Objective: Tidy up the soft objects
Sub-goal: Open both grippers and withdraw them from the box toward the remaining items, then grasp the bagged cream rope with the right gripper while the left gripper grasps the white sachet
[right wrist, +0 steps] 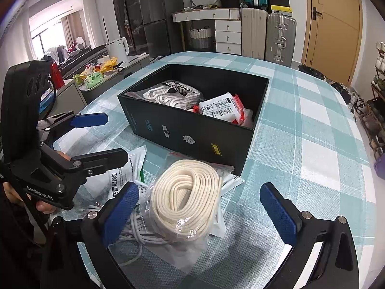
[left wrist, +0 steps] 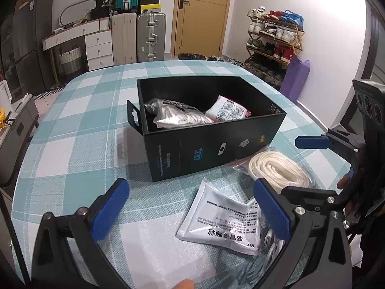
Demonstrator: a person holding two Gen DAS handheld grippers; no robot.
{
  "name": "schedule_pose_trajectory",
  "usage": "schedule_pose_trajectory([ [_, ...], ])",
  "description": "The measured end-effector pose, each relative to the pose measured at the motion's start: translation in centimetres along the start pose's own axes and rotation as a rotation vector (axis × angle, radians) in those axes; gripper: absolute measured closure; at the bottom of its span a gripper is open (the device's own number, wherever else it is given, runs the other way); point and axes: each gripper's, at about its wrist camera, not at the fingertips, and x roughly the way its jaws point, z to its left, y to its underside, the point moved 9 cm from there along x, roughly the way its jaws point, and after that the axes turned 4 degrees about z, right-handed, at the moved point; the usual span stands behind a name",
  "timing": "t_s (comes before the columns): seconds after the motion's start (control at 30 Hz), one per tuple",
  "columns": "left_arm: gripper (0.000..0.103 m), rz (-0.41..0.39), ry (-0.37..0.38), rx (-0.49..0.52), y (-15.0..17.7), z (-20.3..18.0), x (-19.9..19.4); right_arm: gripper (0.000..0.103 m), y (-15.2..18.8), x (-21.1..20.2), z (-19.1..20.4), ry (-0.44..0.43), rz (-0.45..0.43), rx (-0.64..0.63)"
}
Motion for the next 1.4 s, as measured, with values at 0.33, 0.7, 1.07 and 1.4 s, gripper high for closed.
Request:
schedule_pose_trajectory([
  [0.33,0.0,0.027,0.004,-0.005,0.8,0.5,0.8,0.001,0.4,1.1,-0.1,-0.003,0.033,0.023],
  [0.7,0.0,0.055,0.021,0.016,1.4,0.0,1.2,0.016,0.6,1.6,0.0,-0.006,0.041,0.011],
  [1.07,0.0,0.079,0.033,0.057,1.7,-1.0,1.3,0.051,0.9,1.3,1.0,-0.031,0.038,-0.035],
  [1.4,0.0,0.113,0.078,0.066,2.0,-1.9,1.4,0.059,0.6,0.4,0.5,-0.035,0.017,-0.044],
])
